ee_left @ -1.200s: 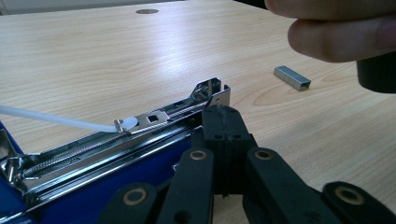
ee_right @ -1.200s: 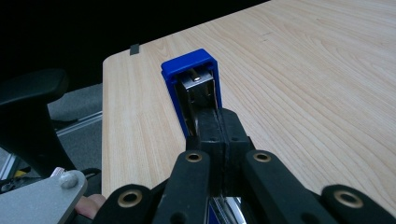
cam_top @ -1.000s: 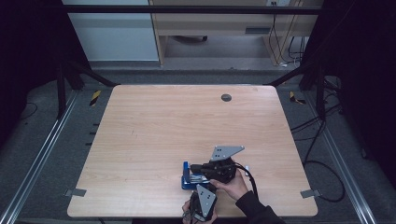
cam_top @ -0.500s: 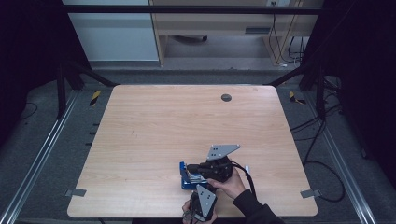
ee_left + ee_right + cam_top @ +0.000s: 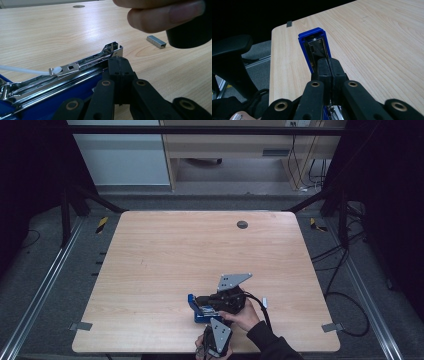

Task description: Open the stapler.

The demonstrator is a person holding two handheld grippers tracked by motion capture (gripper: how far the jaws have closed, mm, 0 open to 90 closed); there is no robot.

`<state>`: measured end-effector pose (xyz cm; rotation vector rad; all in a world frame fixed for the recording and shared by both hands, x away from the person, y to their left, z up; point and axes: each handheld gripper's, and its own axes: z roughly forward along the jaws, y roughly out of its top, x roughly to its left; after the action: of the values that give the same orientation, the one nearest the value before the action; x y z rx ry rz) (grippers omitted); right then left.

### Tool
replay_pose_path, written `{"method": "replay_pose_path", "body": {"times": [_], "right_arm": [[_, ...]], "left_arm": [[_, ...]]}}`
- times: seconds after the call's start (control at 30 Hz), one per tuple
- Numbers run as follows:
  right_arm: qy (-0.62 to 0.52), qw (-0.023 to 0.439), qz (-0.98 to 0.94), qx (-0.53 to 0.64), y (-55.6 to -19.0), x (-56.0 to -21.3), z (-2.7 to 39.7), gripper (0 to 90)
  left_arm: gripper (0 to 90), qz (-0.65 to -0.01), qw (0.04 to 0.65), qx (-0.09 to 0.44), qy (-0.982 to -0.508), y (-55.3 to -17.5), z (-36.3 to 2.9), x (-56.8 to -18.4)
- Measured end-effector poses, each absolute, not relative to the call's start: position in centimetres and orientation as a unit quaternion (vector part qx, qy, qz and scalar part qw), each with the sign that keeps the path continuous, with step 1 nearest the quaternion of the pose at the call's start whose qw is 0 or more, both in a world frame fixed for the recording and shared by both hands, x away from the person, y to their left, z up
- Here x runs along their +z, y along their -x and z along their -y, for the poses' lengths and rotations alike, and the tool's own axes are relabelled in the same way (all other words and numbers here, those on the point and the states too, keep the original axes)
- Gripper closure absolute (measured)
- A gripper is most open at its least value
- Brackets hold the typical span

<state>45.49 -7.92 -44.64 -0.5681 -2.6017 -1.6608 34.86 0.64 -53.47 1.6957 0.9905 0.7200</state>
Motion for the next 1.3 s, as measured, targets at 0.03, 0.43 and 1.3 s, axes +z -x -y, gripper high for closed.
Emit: {"method": "replay_pose_path", "body": {"times": [0.03,0.43,1.3], "right_arm": [[0.181,0.002,0.829,-0.529,-45.5,-44.7,7.9,89.5],[0.174,0.011,0.831,-0.528,-45.7,-44.9,6.8,89.9],[0.148,0.041,0.863,-0.481,-46.8,-45.5,4.3,90.0]], "left_arm": [[90.0,-0.410,0.501,0.298,-0.701,-34.9,-0.6,-53.5],[90.0,-0.408,0.501,0.299,-0.702,-34.9,-0.7,-53.5],[90.0,-0.408,0.502,0.299,-0.701,-34.8,-0.7,-53.5]]}}
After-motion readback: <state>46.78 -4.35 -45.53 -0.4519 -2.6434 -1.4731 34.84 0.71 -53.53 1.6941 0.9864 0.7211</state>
